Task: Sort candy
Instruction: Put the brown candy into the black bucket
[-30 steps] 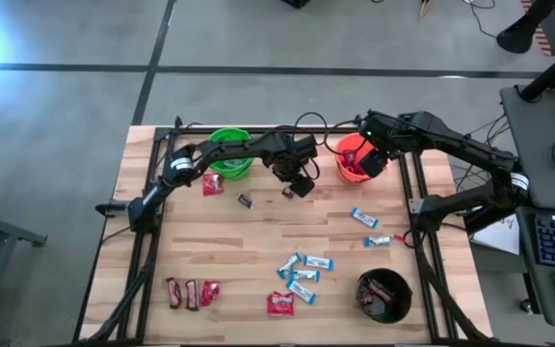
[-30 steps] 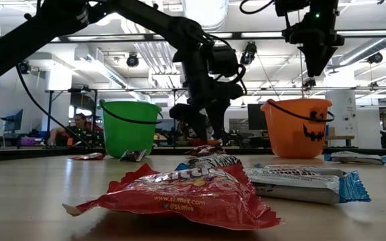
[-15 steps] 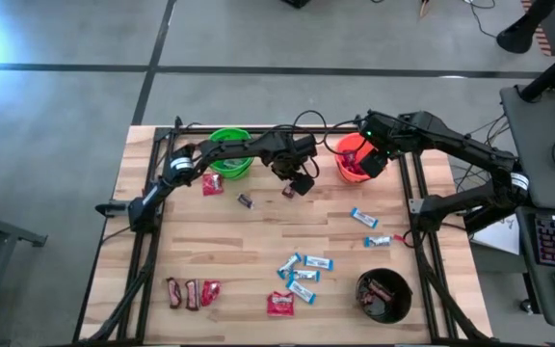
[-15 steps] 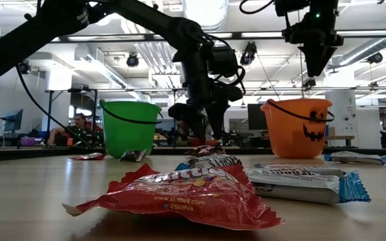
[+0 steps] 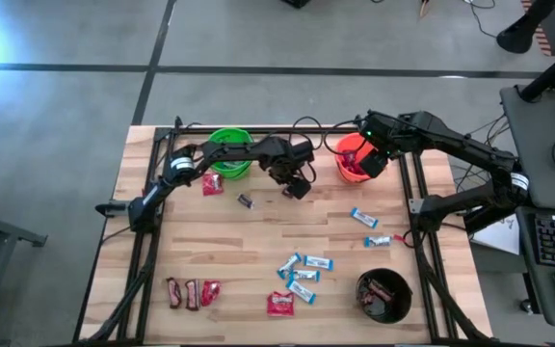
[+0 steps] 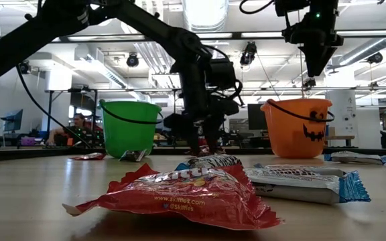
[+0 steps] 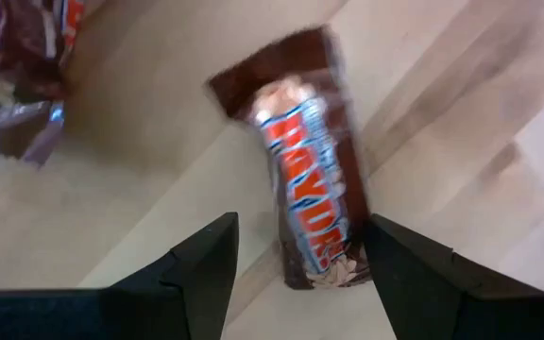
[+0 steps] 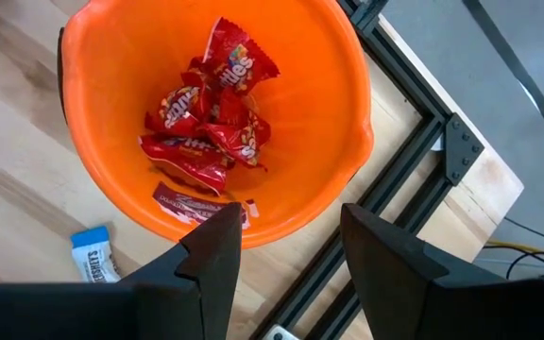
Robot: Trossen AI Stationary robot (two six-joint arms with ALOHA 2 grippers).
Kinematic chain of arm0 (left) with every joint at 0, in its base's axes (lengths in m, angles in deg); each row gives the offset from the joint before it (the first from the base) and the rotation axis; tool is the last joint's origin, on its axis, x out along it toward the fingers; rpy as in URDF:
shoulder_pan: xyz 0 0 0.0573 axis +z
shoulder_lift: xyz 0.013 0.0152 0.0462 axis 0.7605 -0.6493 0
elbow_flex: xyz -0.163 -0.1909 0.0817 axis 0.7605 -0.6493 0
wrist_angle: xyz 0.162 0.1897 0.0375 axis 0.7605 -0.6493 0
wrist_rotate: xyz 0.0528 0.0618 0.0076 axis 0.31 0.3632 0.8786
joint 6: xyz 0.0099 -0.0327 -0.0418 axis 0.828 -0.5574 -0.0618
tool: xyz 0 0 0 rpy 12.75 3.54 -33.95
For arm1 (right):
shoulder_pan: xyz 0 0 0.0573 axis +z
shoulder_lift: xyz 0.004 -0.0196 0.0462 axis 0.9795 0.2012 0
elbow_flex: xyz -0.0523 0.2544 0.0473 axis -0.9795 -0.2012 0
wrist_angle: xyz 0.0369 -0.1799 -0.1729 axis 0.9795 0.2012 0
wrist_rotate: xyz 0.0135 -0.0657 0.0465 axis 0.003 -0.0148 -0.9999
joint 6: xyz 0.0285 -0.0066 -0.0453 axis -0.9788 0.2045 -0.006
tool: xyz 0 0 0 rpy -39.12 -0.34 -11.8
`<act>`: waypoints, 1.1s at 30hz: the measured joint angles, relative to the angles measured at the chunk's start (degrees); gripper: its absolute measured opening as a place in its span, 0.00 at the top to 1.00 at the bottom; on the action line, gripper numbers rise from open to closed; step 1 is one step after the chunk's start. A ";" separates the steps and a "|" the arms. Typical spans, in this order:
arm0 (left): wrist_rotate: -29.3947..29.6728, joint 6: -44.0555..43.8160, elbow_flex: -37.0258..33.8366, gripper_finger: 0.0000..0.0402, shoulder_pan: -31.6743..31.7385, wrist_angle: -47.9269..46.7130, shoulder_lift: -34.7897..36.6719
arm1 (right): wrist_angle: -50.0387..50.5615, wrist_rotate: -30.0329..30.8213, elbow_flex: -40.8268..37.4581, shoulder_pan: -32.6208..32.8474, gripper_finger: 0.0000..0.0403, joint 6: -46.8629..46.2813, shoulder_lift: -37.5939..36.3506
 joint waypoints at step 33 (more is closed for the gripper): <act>-2.11 3.93 -2.02 0.98 0.76 3.68 0.13 | 0.00 -0.04 0.00 0.00 0.57 1.45 0.00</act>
